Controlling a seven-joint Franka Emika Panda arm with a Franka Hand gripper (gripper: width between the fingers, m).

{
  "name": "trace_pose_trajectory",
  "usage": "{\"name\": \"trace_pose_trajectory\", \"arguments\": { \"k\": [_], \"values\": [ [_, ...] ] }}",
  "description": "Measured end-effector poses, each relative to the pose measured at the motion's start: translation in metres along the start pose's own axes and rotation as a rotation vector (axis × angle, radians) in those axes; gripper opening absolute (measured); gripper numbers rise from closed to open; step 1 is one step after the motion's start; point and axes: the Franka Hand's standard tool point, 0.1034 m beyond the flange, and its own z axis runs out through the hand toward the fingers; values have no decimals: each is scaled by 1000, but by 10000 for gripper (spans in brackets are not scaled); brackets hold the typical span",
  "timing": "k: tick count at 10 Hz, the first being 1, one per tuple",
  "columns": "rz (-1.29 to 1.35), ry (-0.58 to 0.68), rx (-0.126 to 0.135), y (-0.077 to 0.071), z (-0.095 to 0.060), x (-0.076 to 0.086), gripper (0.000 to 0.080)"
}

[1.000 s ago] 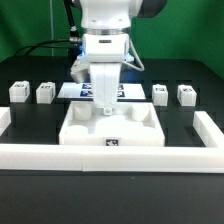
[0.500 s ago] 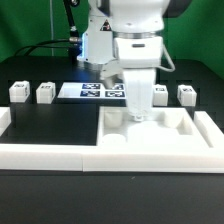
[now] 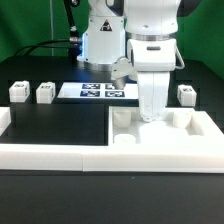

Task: Assemble square table

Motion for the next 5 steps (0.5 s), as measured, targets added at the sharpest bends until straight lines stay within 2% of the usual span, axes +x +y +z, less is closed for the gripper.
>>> {"name": "trace_pose_trajectory", "arguments": {
  "k": [1, 2, 3, 4, 5],
  "values": [
    [4, 0, 0, 0, 0, 1, 58],
    [5, 0, 1, 0, 1, 0, 135],
    [6, 0, 2, 0, 1, 0, 319],
    [6, 0, 2, 0, 1, 0, 319],
    [6, 0, 2, 0, 1, 0, 500]
  ]
}}
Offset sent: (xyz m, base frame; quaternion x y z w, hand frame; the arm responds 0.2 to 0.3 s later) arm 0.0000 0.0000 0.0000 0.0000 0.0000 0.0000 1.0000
